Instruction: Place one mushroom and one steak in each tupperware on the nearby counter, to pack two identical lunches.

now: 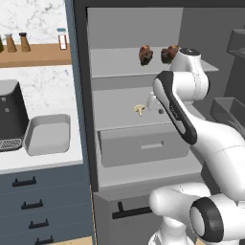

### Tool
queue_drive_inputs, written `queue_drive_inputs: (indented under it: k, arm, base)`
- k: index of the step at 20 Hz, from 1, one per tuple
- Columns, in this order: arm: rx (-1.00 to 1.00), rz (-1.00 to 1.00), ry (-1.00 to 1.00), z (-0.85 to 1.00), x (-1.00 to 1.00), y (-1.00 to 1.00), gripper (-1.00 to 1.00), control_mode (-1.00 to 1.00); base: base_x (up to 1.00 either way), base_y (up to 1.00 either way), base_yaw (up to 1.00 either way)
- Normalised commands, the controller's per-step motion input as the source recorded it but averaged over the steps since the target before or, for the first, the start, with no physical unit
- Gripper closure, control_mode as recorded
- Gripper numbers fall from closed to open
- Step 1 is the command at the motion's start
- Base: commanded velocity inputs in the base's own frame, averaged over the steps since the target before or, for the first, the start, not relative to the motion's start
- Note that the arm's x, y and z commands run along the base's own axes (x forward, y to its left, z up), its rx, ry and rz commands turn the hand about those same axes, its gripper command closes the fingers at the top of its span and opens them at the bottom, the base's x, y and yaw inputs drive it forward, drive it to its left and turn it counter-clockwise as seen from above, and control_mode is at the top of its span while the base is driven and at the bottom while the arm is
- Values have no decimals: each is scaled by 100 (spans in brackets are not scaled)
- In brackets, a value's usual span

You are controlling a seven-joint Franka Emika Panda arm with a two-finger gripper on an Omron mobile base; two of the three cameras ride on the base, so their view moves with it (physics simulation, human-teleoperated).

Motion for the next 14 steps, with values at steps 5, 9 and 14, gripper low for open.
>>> queue_drive_inputs:
  k: [5, 9, 14]
  arm:
    - [0, 0, 0, 0, 0, 0, -100, 100]
    - [0, 0, 0, 0, 0, 0, -100, 100]
    - [0, 0, 0, 0, 0, 0, -100, 100]
  base:
    - [0, 0, 0]
    - [0, 0, -11]
    - [7, 0, -2]
